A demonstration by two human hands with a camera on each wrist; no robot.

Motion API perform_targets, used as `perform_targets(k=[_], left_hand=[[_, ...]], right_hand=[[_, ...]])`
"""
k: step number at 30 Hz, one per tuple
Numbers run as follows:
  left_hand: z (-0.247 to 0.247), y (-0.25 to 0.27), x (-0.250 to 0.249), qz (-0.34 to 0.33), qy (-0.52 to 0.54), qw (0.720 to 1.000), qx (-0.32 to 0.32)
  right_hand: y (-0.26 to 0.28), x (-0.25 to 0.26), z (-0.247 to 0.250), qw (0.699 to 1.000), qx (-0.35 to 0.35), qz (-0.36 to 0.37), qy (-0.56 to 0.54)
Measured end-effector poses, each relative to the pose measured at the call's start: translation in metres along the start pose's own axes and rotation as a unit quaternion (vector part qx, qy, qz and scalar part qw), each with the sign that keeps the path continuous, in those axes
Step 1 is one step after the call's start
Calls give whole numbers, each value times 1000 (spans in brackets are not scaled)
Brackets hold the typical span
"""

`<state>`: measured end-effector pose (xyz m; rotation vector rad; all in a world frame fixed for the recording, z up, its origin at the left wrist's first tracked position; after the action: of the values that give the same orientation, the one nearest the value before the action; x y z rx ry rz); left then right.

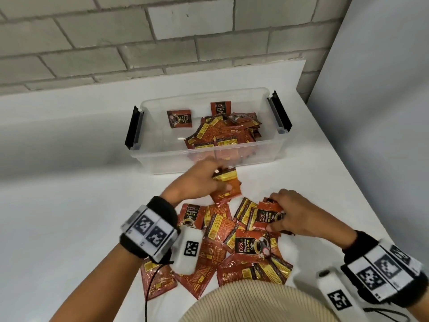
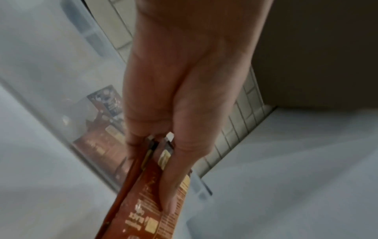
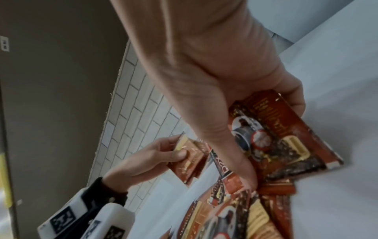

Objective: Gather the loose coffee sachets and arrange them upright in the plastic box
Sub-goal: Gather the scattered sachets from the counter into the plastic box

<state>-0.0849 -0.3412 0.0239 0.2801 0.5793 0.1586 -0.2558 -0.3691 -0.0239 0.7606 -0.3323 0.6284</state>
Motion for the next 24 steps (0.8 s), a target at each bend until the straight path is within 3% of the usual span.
perform_targets(k=[5, 9, 13, 20, 24], left_hand=[[16, 44, 23, 3, 155, 986, 57], [-10, 69, 50, 38, 37, 988, 143], [-30, 66, 70, 66, -81, 987, 120], [-11, 60, 66, 59, -12, 998, 16], [-5, 59, 64, 75, 54, 995, 24]], right_hand=[[3, -5, -1, 998, 10, -17, -58], [4, -9, 3, 994, 22, -24, -109], [5, -8, 21, 991, 9, -26, -134], [-6, 5, 20, 988, 14, 2, -153], [-19, 8, 5, 992, 19, -8, -127]])
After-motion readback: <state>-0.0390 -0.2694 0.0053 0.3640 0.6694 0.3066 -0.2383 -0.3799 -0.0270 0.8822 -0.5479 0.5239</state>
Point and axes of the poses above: each hand's wrist, its own y-axis away from the middle knuckle, its own z-axis out of the back of the hand, x = y × z, the point moved 9 cm from there along -y, towards the middle knuckle, and after that the axes turned 10 degrees about -y, right-handed, at the moved point
